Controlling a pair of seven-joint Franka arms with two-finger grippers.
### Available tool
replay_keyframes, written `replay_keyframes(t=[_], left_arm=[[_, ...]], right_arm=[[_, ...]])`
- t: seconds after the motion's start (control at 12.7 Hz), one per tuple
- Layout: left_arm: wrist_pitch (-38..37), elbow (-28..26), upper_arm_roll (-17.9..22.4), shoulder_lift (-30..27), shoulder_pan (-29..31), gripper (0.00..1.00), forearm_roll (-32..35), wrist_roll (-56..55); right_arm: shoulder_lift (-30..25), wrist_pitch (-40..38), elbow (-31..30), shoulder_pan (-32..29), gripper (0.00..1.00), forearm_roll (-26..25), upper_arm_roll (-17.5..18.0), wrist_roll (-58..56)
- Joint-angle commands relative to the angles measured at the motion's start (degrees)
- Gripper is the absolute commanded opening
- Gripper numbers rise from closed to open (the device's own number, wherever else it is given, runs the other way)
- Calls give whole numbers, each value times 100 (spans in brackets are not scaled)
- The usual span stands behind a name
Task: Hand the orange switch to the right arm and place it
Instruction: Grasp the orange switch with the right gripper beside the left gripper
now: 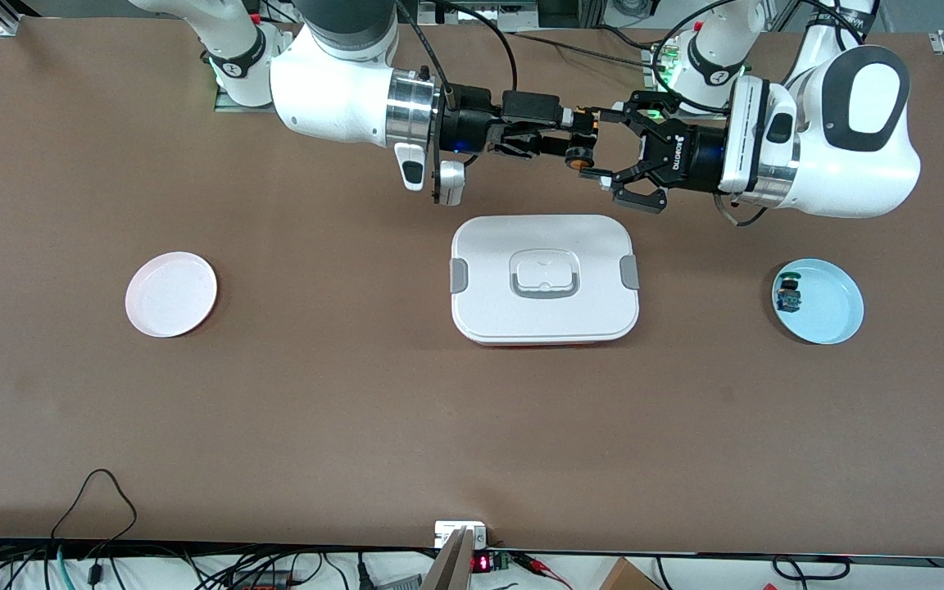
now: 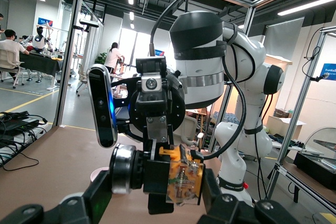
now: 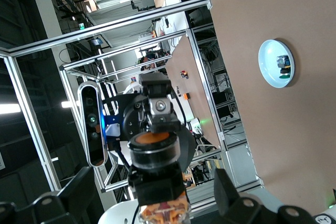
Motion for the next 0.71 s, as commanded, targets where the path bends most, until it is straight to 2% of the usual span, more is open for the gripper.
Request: replay_keyframes(t=[0.0,0.24,0.32,0.47,0.63], left_arm=[[-29,-86,-18,-124,47,1,-186,-29],[-29,-86,-18,-124,47,1,-186,-29],[-29,-86,-18,-124,47,1,-186,-29],[-29,-86,-18,-115,47,1,-186,-29],[-29,-86,-18,-115,47,1,-186,-29]], right_arm=[[65,158,143,58,100,122,16,-143],[65,220,143,58,100,122,16,-152],[65,220,143,58,97,113,16,-160],[65,228,143,58,75,113,16,-982],[65,263,143,58,50,270,17,-1057]])
